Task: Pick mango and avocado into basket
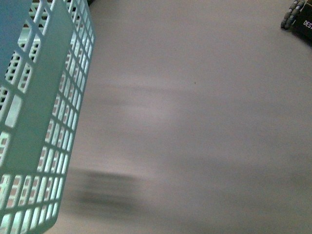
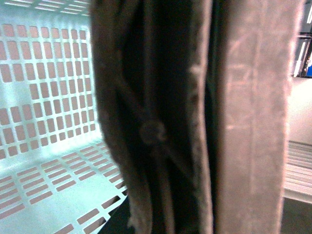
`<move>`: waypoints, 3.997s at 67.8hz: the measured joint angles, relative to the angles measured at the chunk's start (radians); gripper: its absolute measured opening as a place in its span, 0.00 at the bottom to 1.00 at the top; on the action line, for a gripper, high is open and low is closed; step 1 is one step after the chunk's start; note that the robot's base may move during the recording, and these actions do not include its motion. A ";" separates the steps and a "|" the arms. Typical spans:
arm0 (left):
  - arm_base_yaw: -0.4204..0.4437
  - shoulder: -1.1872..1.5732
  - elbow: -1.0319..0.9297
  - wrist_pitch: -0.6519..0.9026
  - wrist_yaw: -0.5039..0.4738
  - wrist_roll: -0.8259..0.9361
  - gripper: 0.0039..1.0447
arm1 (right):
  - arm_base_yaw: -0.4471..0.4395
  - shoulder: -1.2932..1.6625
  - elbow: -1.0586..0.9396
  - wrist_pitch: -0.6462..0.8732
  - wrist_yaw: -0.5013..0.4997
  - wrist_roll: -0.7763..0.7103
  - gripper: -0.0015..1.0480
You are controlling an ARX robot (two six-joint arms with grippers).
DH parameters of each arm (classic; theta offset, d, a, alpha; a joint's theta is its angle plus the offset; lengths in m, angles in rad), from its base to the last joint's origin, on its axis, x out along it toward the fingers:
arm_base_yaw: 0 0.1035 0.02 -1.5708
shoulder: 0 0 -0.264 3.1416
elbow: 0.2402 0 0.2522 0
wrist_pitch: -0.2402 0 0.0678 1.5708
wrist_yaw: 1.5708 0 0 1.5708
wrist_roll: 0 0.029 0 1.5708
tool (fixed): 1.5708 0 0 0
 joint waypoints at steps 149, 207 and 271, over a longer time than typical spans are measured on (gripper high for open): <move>0.000 0.000 -0.002 0.000 -0.001 -0.004 0.13 | 0.000 0.000 0.000 0.000 0.000 0.000 0.92; 0.000 0.000 -0.002 0.000 0.000 -0.003 0.13 | 0.000 0.000 0.000 0.000 0.000 0.000 0.92; -0.005 -0.004 -0.003 -0.001 0.002 -0.008 0.13 | 0.000 0.000 0.000 0.000 -0.002 0.000 0.92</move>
